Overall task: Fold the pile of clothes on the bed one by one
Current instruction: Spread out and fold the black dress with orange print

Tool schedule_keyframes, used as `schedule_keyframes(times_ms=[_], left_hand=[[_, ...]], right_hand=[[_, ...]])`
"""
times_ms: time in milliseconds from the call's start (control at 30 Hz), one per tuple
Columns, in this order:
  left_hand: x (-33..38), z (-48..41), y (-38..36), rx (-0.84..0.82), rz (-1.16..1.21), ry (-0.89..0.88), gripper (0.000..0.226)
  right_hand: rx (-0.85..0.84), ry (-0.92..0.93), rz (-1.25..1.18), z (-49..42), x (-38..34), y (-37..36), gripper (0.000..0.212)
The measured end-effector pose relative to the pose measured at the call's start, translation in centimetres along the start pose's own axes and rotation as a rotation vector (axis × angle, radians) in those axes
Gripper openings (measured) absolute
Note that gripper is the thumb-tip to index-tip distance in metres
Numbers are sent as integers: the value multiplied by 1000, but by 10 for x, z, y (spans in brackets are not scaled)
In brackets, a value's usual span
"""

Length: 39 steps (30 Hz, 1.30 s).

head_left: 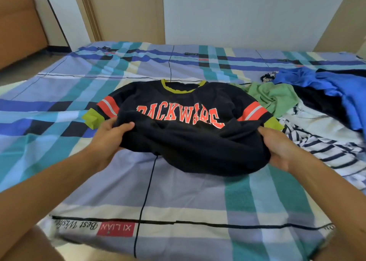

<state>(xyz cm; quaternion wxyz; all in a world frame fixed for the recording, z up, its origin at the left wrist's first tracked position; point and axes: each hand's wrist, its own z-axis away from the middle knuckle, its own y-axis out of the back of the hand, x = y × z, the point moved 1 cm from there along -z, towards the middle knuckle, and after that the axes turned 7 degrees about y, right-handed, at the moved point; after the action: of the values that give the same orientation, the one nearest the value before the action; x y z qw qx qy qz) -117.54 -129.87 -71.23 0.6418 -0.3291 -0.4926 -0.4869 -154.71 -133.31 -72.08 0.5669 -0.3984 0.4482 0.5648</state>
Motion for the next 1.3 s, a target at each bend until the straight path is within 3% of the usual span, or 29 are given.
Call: schedule_keyframes(times_ms=[67,133,200,300,367,467,567,600,667,733,833,900,967,1033,1167,1233,1300], left_hand=[[5,-6,8,45,3,2,27],[4,-12,16,97,-34,40,29],[1,-19,24,132,-94,82,33],[0,-18,31,64,-135,134,39],[-1,-16,32,-5,-166,142,41],[4,-12,32,-23,-307,86,26],[20,-9,44,34,-335,-83,22],[24,-8,52,55,-379,-134,24],[24,-8,63,18,-642,-156,19],[15,-9,65,-125,-1124,-41,16],[1,-7,53,-169,-1548,61,32],[3,-4,39,-16,-1615,-118,43],[4,-2,25,93,-1594,-322,50],[5,1,3,18,-1440,-458,58],[-7,23,-34,-279,-1327,-519,77],[-14,26,-52,-355,-1331,-545,78],[-21,27,-69,-405,-1344,-569,84]], right_hand=[[-66,12,-20,-4,2,6,44],[-227,83,135,-7,5,13,72],[-443,114,330,-4,11,17,82],[-651,167,625,8,18,3,82],[-553,250,743,8,23,-9,79],[-464,325,526,12,15,-21,58],[-496,133,129,24,-9,-12,58],[-526,79,142,28,-14,-9,55],[-597,39,432,28,-14,1,41],[-466,28,697,19,-7,15,36],[24,133,679,-7,-3,42,51],[281,272,747,-24,-10,55,61],[400,291,827,-40,-8,61,78],[420,188,858,-51,-7,62,83],[313,176,804,-61,-4,53,29],[281,214,653,-67,-8,55,19],[284,248,324,-78,-20,62,5]])
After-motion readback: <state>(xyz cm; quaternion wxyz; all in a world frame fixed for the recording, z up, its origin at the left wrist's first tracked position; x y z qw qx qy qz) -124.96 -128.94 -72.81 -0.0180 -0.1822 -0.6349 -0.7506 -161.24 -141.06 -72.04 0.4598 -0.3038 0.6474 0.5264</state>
